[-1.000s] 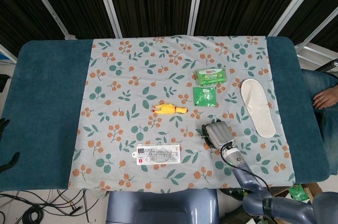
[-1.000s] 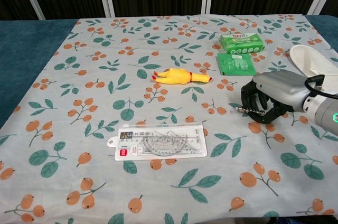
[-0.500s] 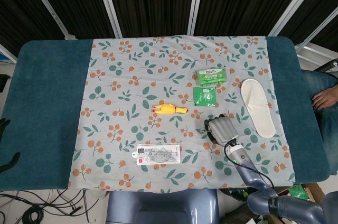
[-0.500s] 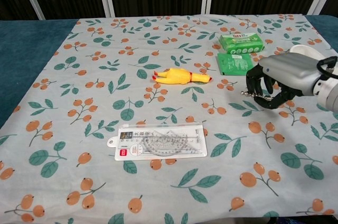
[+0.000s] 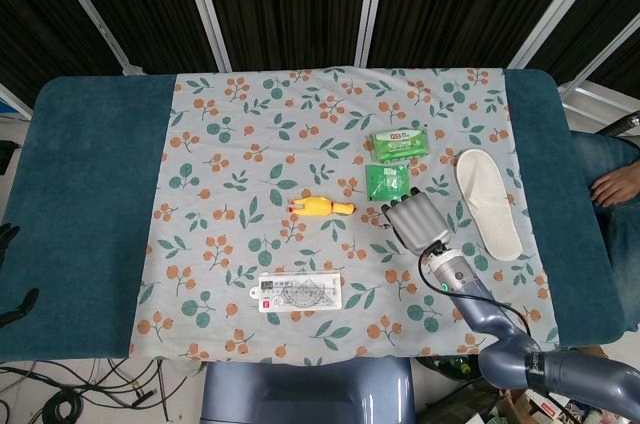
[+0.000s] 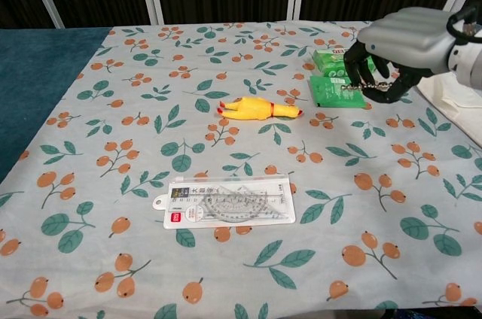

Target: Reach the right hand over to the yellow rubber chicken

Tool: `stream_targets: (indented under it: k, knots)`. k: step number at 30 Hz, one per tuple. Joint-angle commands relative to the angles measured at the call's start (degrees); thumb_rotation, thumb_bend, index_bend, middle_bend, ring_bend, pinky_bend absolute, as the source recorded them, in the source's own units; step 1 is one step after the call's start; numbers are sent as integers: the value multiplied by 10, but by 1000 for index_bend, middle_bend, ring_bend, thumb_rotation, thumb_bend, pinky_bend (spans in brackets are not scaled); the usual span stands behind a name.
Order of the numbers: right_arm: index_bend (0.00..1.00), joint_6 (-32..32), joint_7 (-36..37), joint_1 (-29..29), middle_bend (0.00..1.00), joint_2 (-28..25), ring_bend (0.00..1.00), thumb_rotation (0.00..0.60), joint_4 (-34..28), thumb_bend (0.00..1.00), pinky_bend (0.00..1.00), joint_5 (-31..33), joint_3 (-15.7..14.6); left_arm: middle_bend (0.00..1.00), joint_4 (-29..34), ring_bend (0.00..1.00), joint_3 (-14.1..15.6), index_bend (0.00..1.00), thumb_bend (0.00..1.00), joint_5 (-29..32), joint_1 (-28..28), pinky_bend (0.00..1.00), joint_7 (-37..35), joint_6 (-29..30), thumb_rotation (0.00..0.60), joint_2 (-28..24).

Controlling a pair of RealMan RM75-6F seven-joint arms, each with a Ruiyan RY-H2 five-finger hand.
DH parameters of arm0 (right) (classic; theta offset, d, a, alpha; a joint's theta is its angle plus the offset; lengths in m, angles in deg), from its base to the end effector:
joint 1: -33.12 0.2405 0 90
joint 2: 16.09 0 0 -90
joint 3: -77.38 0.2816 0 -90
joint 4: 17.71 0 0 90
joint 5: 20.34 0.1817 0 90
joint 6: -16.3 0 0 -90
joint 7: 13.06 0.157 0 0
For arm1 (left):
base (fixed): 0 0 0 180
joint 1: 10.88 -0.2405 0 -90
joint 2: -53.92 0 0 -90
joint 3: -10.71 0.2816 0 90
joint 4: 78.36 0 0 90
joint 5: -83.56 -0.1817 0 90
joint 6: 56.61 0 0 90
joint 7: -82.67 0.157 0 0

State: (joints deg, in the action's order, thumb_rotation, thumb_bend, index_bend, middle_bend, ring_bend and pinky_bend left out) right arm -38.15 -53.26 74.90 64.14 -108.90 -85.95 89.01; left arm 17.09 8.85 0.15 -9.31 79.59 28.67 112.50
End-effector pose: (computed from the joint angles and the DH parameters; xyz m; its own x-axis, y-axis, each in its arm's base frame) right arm -0.1598 -0.3697 0.0549 0.7362 -0.0534 0.6747 -0.6204 -0.4518 0.6411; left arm -0.3344 0.1709 0.2246 0.3814 0.0330 0.9238 0.9195 0.0890 -0.3828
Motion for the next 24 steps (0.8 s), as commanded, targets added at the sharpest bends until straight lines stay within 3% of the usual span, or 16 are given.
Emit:
stream_targets:
  k: [1,11,18,24]
  knots:
    - [559,5,-80,40,520,-9,530,600,-13,394,378,42,17,37,0,33,0,38,302,0,0,20,-2,-1,600,0]
    - [559,-34,-239,103,520,40,530,600,-1,394,378,112,9,37,2,33,0,37,302,1,1,20,-3,-2,600,0]
    - [559,-40,-283,139,520,78,531,600,-4,393,379,167,8,37,2,33,0,37,302,2,1,20,-6,-4,600,-1]
    - [559,-37,-303,176,520,92,530,600,-12,393,382,234,28,37,3,33,0,37,302,2,1,20,-8,-4,600,-2]
